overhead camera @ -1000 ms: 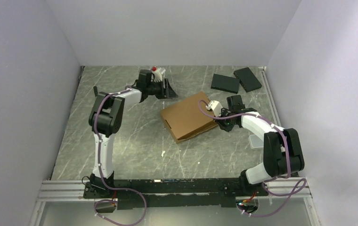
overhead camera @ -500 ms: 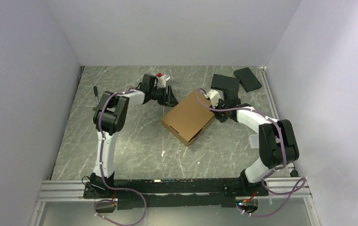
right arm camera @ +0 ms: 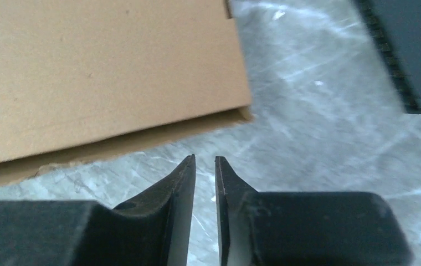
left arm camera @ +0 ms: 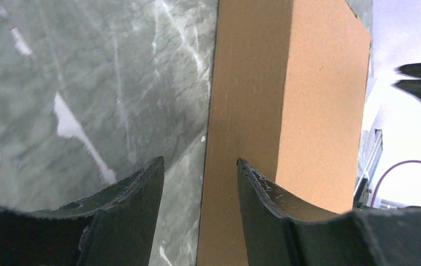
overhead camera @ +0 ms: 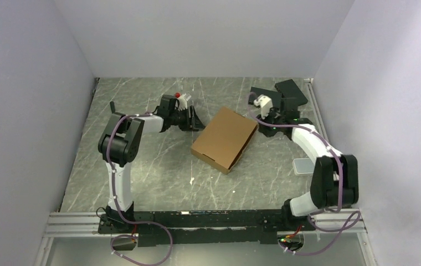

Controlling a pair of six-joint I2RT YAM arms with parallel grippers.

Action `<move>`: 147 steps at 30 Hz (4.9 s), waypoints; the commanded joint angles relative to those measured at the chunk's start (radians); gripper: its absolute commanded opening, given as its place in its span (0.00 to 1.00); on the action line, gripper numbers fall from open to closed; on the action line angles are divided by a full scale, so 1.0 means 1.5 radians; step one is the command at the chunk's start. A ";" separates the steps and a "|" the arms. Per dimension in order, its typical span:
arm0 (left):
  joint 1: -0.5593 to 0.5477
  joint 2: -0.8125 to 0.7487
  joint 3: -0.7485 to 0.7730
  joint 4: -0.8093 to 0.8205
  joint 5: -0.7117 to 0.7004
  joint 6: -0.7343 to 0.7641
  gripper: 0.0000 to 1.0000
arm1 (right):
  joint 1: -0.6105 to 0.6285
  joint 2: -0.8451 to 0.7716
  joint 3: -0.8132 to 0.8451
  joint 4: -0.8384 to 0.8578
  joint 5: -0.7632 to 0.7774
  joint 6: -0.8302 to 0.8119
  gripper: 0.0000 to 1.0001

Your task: Fold the paper box

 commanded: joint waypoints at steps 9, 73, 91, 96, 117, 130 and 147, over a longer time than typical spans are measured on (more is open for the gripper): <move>0.019 -0.192 -0.081 0.040 -0.140 0.011 0.58 | -0.098 -0.015 -0.011 0.075 -0.014 0.141 0.08; -0.103 0.039 0.096 -0.067 -0.008 -0.035 0.52 | 0.094 0.291 0.247 0.112 0.175 0.379 0.08; -0.035 -0.300 -0.151 0.020 -0.189 -0.006 0.58 | -0.065 -0.067 -0.029 0.116 -0.027 0.257 0.99; -0.013 -0.361 -0.253 0.107 -0.137 -0.081 0.85 | -0.073 -0.027 -0.042 0.101 -0.031 0.332 0.65; -0.187 -0.190 -0.209 0.024 -0.158 -0.095 0.44 | 0.072 0.140 0.034 0.076 0.038 0.302 0.15; -0.174 -0.352 -0.312 0.010 -0.324 -0.095 0.49 | -0.048 0.058 0.019 0.028 -0.009 0.265 0.22; -0.094 -0.561 -0.493 0.171 -0.280 -0.175 0.99 | -0.106 0.078 0.020 -0.041 -0.092 0.186 0.23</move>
